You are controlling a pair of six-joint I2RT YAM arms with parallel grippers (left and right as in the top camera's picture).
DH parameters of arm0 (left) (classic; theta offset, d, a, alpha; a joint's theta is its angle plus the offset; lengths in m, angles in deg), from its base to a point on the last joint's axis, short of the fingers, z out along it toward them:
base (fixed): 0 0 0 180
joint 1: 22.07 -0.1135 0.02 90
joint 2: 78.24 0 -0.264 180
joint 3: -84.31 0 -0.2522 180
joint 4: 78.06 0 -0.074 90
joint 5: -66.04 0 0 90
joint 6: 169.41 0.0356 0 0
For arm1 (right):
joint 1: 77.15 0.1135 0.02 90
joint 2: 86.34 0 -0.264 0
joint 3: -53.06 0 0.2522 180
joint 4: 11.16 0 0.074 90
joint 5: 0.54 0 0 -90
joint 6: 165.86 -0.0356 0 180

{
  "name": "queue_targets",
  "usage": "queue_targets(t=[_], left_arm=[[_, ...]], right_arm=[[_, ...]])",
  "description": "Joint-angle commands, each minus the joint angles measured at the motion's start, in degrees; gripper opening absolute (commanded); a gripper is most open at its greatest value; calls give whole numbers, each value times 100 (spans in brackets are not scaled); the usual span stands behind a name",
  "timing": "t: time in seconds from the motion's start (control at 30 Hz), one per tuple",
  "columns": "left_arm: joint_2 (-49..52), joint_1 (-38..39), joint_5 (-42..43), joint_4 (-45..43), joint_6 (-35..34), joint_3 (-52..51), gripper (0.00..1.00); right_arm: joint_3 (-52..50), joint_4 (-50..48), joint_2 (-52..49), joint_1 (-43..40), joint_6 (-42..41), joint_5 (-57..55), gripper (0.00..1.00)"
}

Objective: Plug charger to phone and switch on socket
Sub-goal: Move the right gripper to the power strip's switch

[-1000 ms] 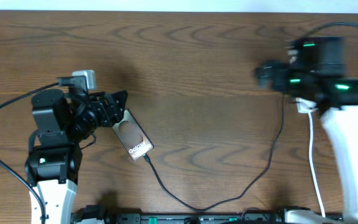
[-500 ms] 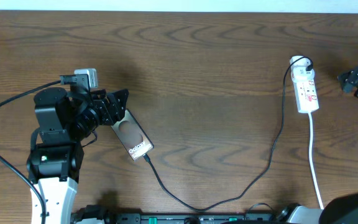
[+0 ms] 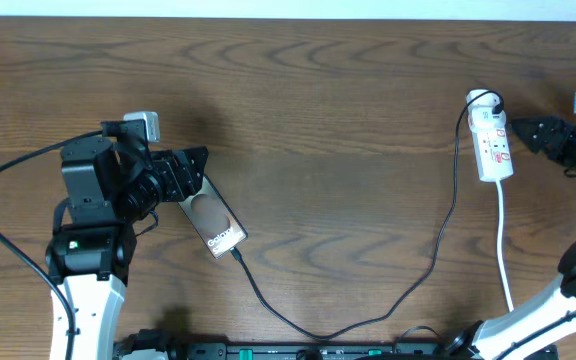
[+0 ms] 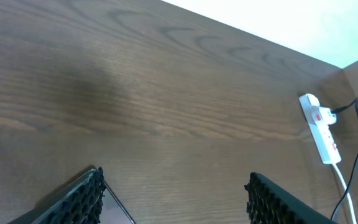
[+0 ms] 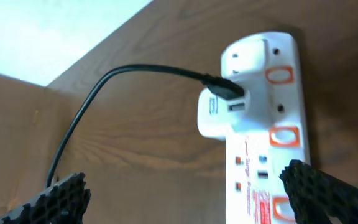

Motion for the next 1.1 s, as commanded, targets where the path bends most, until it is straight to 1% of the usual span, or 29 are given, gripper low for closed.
queue_targets(t=[0.0, 0.2, 0.27, 0.33, 0.63, 0.87, 1.07], left_arm=[[98, 13, -55, 15, -50, -92, 72], [175, 13, -52, 13, -52, -92, 72], [199, 13, -52, 15, -50, -90, 72], [208, 13, -52, 15, -52, -92, 72], [216, 13, -55, 15, -50, -92, 72], [219, 13, -74, 17, -50, -92, 72], [219, 13, -76, 15, -50, -92, 72]], right_arm=[[39, -146, -138, 160, 188, 249, 99], [37, -162, -140, 319, 116, -798, 99], [37, -337, -140, 413, -302, -1373, 96], [37, -503, -140, 501, -570, -1709, 98], [37, -1067, -144, 960, -756, -2033, 99], [35, -1071, -144, 1080, -957, -2444, 99], [33, -1034, -201, 1080, -1217, -2509, 99]])
